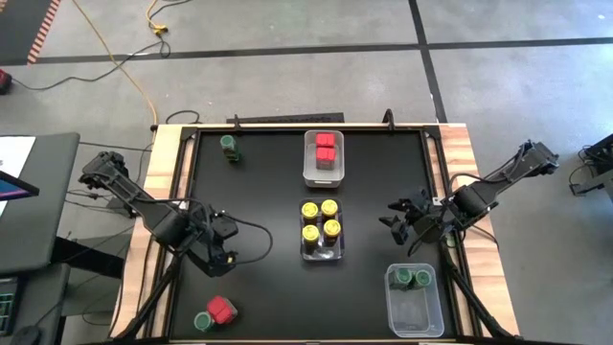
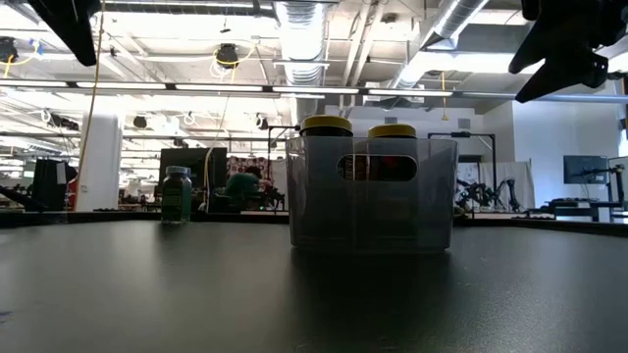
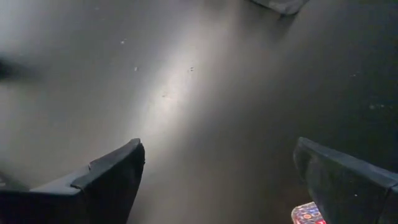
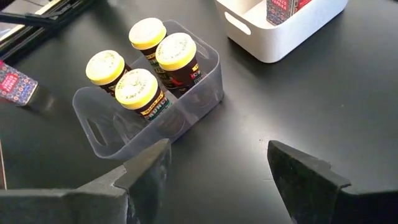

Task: Sort spices by type
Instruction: Put the bottom green seasoning bottle into the transparent bin

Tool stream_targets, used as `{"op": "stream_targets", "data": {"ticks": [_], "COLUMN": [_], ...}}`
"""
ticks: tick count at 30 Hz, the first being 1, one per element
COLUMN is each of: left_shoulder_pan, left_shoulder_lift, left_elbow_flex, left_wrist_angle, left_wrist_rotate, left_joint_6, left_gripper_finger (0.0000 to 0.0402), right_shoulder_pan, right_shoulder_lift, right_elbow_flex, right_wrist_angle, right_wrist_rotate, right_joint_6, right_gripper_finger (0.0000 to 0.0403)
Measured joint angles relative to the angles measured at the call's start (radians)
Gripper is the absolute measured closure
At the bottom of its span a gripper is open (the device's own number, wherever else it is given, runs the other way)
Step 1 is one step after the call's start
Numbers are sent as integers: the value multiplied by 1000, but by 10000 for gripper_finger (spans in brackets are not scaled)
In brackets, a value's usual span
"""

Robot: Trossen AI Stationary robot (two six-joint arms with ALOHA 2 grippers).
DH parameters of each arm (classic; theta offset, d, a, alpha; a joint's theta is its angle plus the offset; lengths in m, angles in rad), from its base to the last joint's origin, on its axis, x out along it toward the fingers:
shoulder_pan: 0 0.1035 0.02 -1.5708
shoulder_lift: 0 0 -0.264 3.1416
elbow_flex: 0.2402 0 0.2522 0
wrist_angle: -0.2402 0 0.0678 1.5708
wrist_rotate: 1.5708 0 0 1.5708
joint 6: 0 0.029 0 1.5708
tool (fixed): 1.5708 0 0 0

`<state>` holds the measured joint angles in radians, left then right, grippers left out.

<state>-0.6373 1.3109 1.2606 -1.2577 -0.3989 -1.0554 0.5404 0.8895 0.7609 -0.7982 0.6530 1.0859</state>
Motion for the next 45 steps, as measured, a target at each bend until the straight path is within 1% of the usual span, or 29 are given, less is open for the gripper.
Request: {"op": "stream_targets", "data": {"ticks": [4,11,12,15,17,21,24,27,29,32,36,38,42,44,45], "left_shoulder_pan": [0,2,2,2,2,2,2,-6,-28,-82,-166,-211,-282,-305,-314], "left_shoulder_lift": [0,0,0,0,0,0,0,0,0,0,0,0,8,44,76], "left_elbow_flex": [0,0,0,0,0,0,0,0,0,0,0,0,1,23,48], "left_wrist_angle": [20,15,10,-25,-56,-81,-76,-73,-66,-49,-8,31,190,240,237], "left_wrist_rotate": [0,4,7,49,53,-6,-52,-49,-15,59,98,115,130,129,132], "left_joint_6": [3,116,156,345,447,619,682,674,666,643,630,619,577,574,573], "left_gripper_finger": [9,9,9,9,10,10,10,10,10,10,10,10,10,10,10], "right_shoulder_pan": [0,0,0,0,0,0,0,0,0,0,0,0,2,11,17], "right_shoulder_lift": [0,0,0,0,0,0,12,40,70,118,176,193,203,200,197], "right_elbow_flex": [0,0,0,0,0,0,0,0,0,0,0,0,0,0,0], "right_wrist_angle": [-1,-1,-1,-1,-1,-1,-1,1,1,9,37,36,54,53,53], "right_wrist_rotate": [1,5,5,6,6,7,8,8,8,8,8,7,4,4,3], "right_joint_6": [30,78,87,119,141,199,249,281,302,312,297,297,294,294,293], "right_gripper_finger": [108,108,108,108,108,108,108,108,108,108,108,108,108,108,108]}}
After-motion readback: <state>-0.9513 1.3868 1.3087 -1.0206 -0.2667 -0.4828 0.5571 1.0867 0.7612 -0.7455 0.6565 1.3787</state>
